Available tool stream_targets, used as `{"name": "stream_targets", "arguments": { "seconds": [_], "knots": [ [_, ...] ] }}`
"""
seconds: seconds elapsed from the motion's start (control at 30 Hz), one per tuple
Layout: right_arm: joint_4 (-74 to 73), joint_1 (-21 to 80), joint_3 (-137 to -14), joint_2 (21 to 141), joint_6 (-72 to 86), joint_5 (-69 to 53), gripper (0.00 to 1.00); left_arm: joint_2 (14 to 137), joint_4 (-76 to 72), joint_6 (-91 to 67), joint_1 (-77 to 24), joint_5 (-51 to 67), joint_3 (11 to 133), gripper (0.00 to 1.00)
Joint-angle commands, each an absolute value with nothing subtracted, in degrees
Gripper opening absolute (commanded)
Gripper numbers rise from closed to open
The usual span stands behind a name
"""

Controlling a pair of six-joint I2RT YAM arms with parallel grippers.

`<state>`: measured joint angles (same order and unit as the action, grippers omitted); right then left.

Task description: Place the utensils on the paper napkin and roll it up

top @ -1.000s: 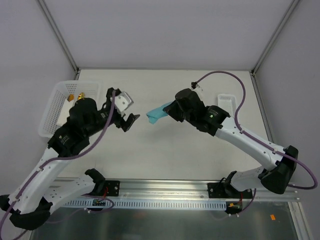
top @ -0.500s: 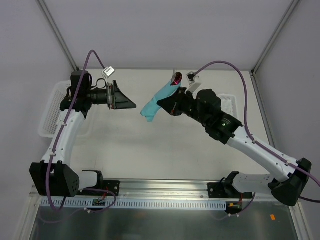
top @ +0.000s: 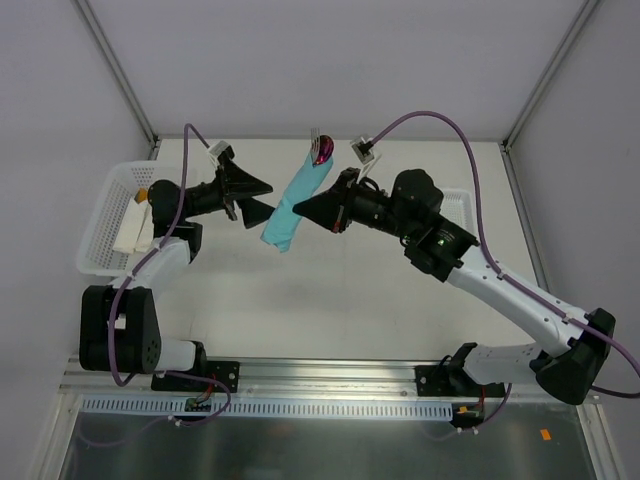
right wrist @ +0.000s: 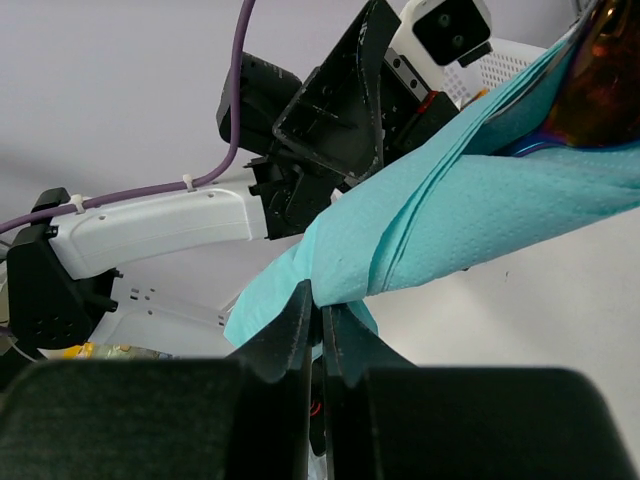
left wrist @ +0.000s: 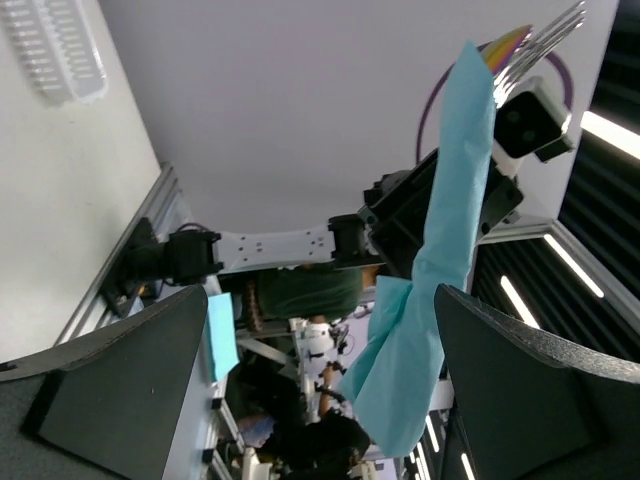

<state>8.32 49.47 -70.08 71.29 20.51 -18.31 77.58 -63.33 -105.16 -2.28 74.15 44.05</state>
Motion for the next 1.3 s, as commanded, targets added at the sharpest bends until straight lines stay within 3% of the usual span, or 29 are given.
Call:
{"name": "stream_targets", "arguments": {
  "seconds": [0.0,0.83,0.93,1.1,1.27],
  "knots": [
    [16.1,49.4,-73.1,70.9,19.7,-21.1,0.00,74.8,-96.2,-123.7,-4.7,67.0,44.2,0.99],
    [25.0,48.8,-73.1,77.0,23.6,-21.7,0.00,69.4,-96.3,-123.2,-9.4,63.9,42.8,0.99],
    [25.7,48.9,-72.9,77.6,24.1,-21.7,0.00,69.1,-96.3,-123.3,-10.1,63.9,43.9,0.95],
    [26.0,48.8,-72.4,77.7,23.9,-21.4,0.00,68.1,-96.4,-123.3,-11.0,64.5,43.9,0.74],
    [25.8,48.3,-72.7,77.5,24.3,-21.9,0.00,68.0,-95.5,-122.1,-10.5,65.1,42.4,0.61]
  ]
}}
